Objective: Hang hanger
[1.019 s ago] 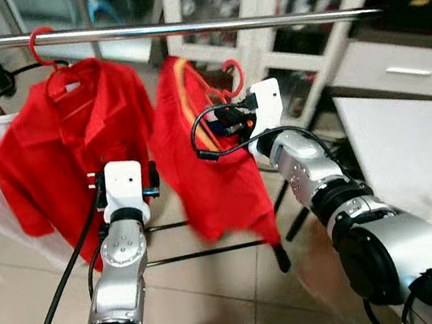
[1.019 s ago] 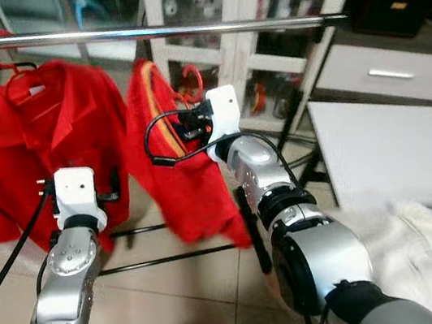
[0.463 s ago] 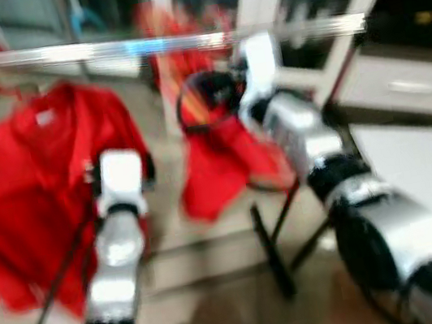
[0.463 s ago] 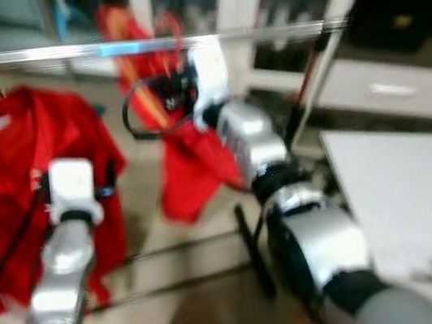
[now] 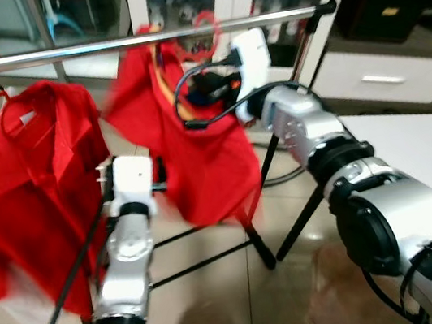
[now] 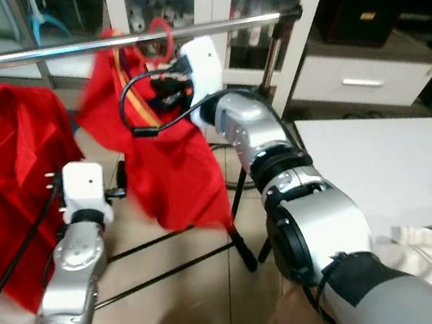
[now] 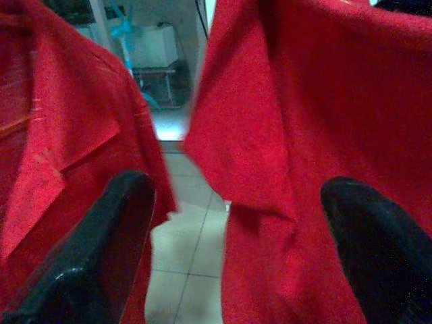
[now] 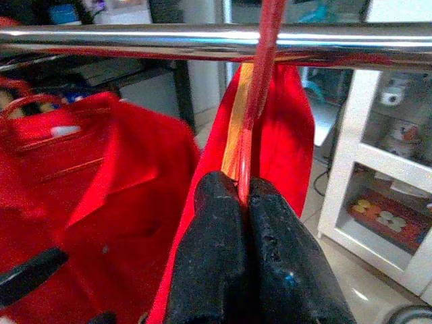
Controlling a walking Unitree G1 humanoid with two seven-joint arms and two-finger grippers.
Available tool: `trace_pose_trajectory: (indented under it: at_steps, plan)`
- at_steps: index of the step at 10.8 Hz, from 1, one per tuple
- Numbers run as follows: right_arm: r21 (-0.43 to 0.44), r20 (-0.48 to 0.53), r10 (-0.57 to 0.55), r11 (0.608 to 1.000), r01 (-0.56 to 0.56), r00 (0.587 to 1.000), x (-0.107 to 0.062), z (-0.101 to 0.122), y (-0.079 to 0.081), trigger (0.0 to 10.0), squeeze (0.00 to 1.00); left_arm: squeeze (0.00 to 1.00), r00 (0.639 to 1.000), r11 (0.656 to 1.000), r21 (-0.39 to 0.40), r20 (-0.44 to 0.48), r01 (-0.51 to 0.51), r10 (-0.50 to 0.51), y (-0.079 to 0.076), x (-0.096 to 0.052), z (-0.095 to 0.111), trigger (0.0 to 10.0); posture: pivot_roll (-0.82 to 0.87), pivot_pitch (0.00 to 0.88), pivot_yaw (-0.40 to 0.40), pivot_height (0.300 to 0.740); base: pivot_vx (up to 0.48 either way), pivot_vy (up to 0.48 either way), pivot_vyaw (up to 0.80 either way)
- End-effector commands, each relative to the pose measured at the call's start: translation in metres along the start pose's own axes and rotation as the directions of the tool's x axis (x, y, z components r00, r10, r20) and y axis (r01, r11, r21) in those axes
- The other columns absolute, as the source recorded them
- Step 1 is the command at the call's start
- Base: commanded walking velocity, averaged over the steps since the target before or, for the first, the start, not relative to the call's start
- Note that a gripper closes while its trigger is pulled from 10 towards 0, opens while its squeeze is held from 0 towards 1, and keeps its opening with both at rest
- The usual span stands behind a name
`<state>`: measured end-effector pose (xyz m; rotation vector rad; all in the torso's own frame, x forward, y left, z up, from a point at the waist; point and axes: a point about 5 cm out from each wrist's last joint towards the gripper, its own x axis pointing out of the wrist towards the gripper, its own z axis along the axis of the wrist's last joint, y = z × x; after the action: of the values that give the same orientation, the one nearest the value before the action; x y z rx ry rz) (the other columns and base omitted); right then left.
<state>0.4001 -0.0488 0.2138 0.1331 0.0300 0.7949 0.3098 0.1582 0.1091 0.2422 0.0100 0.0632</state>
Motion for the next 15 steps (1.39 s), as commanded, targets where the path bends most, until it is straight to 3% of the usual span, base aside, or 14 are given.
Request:
trace_pose_trajectory:
  at_steps: [1, 3, 6, 11, 15]
  plan:
    - [-0.061, 0.095, 0.032, 0.998, -0.026, 0.995, 0.004, 0.033, 0.002, 0.0, 0.00, 0.00, 1.000, 1.000, -0.011, -0.022, 0.019, -0.019, -0.006, -0.002, -0.003, 10.0, 0.19, 0.054, -0.132, 0.740, 0.000, 0.000, 0.00]
    - [-0.090, 0.058, 0.054, 0.995, -0.049, 0.997, 0.009, 0.034, 0.007, 0.0, 0.00, 0.00, 0.999, 1.000, -0.010, -0.027, 0.019, -0.020, -0.006, -0.002, -0.004, 10.0, 0.19, 0.056, -0.138, 0.740, 0.000, 0.000, 0.00]
    - [-0.061, 0.042, -0.001, 0.998, 0.003, 0.999, 0.011, 0.033, 0.006, 0.0, 0.00, 0.00, 0.996, 0.999, -0.010, -0.079, 0.050, -0.050, -0.014, -0.007, -0.014, 10.0, 0.19, 0.067, -0.145, 0.740, 0.000, 0.000, 0.00]
    - [-0.080, 0.072, -0.008, 0.997, 0.014, 0.997, 0.021, 0.036, 0.018, 0.0, 0.00, 0.00, 0.994, 0.999, -0.005, -0.102, 0.048, -0.048, -0.012, -0.018, -0.021, 10.0, 0.23, 0.088, -0.163, 0.740, 0.000, 0.000, 0.00]
    - [-0.059, 0.156, -0.090, 0.993, 0.101, 0.984, 0.014, 0.045, 0.007, 0.0, 0.00, 0.00, 0.993, 0.997, 0.011, -0.093, 0.073, -0.072, -0.011, -0.017, -0.020, 10.0, 0.21, 0.077, -0.128, 0.740, 0.000, 0.000, 0.00]
